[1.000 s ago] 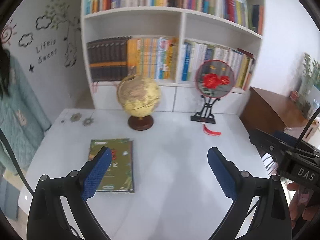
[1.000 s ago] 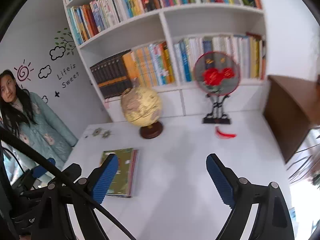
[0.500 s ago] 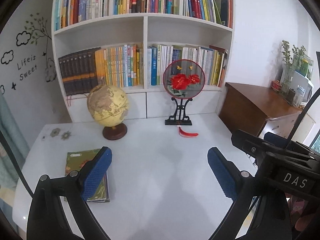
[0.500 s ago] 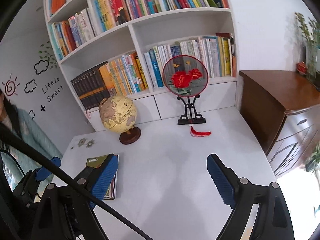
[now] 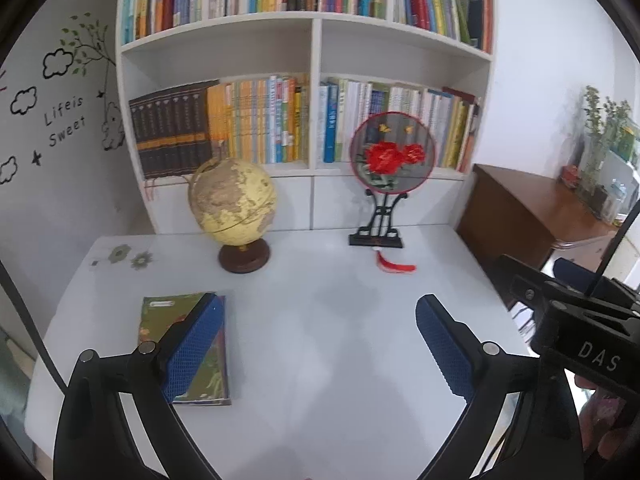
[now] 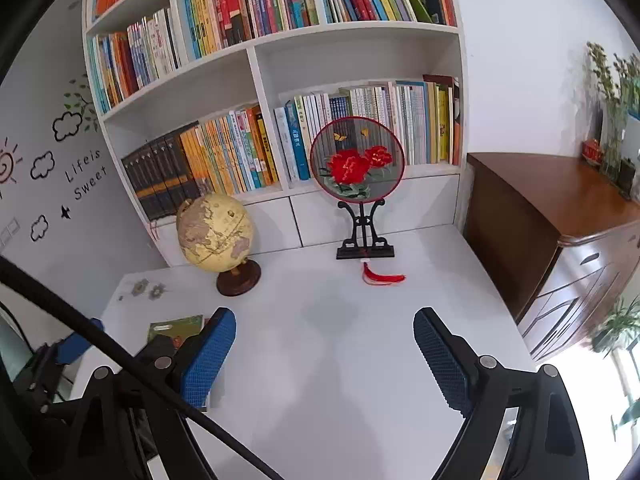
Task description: Organize books
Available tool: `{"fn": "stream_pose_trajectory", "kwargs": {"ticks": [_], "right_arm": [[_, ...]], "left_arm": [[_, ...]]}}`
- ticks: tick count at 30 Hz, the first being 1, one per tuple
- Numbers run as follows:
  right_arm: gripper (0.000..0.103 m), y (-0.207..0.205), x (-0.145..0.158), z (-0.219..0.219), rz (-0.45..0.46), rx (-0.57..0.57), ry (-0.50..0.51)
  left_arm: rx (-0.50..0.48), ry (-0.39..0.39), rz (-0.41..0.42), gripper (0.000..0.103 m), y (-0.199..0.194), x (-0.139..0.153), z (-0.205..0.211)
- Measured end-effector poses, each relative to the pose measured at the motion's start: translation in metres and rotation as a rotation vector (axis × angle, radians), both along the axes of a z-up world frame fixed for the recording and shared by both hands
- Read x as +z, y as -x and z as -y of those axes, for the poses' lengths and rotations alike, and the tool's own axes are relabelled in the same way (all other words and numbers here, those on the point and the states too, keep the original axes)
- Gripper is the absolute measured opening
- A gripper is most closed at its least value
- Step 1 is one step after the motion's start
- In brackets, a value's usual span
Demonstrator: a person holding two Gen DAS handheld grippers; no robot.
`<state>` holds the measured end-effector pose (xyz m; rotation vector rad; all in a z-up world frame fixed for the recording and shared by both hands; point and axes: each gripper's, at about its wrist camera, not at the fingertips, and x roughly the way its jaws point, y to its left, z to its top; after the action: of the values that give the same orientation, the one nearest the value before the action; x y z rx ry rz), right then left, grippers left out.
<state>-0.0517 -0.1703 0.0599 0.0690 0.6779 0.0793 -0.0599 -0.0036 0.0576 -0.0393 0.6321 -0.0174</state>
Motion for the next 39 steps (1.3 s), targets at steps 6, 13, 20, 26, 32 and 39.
{"fn": "stream_pose_trajectory", "kwargs": {"ticks": [6,13,20,26,32,39], "right_arm": [[0.09,-0.013,-0.008,-0.006,-0.029,0.028,0.034],[0.09,-0.026,-0.019,-0.015,-0.069,0.063,0.049],[0.09,-0.031,-0.022,-0.022,-0.08,0.101,0.059],[0.09,-0.031,-0.021,-0.019,-0.078,0.105,0.054],[0.09,-0.026,-0.026,-0.016,-0.083,0.105,0.062],[0.09,-0.024,-0.036,-0.017,-0.114,0.112,0.067]], "left_arm": [[0.053,-0.025,-0.016,0.099,-0.007,-0.005,-0.017],[0.096,-0.035,-0.015,0.101,-0.013,-0.005,-0.029],[0.114,-0.027,-0.001,0.102,-0.011,-0.003,-0.032],[0.137,-0.045,0.031,0.102,-0.008,-0.002,-0.033],[0.135,-0.033,-0.01,0.102,-0.008,-0.009,-0.034],[0.123,-0.012,-0.044,0.102,-0.008,-0.02,-0.036]]}}
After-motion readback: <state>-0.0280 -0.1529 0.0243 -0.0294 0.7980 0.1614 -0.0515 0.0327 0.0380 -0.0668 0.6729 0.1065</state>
